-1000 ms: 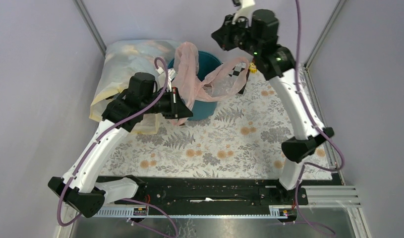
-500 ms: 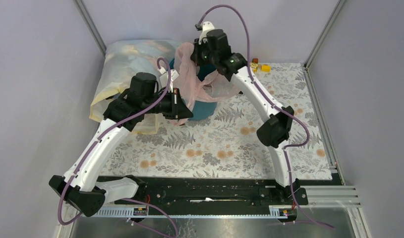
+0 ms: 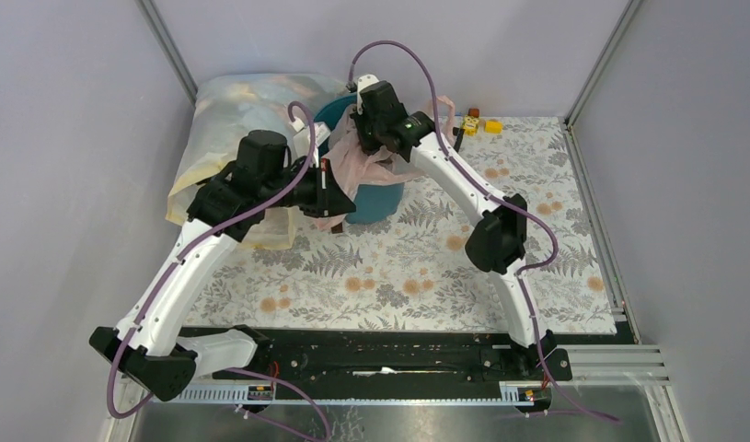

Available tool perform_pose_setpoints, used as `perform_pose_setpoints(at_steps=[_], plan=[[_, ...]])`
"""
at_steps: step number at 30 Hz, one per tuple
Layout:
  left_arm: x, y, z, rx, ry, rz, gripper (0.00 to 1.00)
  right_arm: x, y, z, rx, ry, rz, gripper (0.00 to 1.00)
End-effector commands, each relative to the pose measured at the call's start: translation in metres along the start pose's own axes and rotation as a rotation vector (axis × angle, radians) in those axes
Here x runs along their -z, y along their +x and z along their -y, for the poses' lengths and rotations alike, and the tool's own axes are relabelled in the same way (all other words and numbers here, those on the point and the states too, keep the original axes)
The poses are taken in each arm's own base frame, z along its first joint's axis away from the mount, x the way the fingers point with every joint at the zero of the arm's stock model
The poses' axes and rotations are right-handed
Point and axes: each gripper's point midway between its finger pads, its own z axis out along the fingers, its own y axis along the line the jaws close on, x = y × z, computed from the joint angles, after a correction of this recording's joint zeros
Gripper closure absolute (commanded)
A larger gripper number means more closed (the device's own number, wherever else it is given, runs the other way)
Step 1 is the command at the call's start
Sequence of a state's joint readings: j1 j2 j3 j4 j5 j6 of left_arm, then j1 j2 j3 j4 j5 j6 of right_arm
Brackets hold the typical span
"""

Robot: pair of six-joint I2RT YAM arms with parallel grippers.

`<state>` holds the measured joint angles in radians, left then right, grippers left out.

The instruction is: Put the trash bags into the trash bin

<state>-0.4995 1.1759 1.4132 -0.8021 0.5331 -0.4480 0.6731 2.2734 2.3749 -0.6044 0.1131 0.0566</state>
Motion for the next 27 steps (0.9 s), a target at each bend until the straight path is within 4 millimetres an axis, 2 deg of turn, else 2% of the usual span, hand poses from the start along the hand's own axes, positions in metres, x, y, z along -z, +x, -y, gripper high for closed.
perform_pose_setpoints(at_steps=[1, 4, 8, 11, 13, 16, 20, 24, 27], plan=[[0.009, -0.030, 0.005, -0.063, -0.024, 0.088, 1.00, 0.039, -0.040, 0.009, 0.020, 0.041, 0.096, 1.00], [0.010, -0.039, 0.005, -0.065, -0.031, 0.107, 1.00, 0.068, -0.070, 0.009, 0.010, 0.033, 0.182, 1.00], [0.013, -0.062, 0.005, -0.065, -0.030, 0.138, 1.00, 0.094, -0.096, 0.004, -0.007, -0.005, 0.274, 1.00], [0.016, -0.078, 0.010, -0.059, -0.004, 0.152, 1.00, 0.091, -0.107, -0.005, -0.015, -0.053, 0.319, 1.00], [0.015, -0.084, 0.014, -0.055, 0.018, 0.151, 1.00, 0.075, -0.106, -0.012, -0.021, -0.080, 0.317, 1.00], [0.014, -0.088, 0.018, -0.051, 0.043, 0.145, 1.00, 0.043, -0.092, -0.020, -0.034, -0.110, 0.276, 1.00], [0.013, -0.097, 0.017, -0.042, 0.053, 0.160, 1.00, 0.007, -0.057, -0.027, -0.054, -0.131, 0.184, 1.00], [0.012, -0.110, 0.013, -0.028, 0.058, 0.178, 1.00, -0.006, -0.034, -0.033, -0.066, -0.159, 0.122, 1.00], [0.011, -0.120, 0.010, -0.020, 0.066, 0.190, 1.00, -0.008, -0.027, -0.031, -0.062, -0.153, 0.106, 1.00]])
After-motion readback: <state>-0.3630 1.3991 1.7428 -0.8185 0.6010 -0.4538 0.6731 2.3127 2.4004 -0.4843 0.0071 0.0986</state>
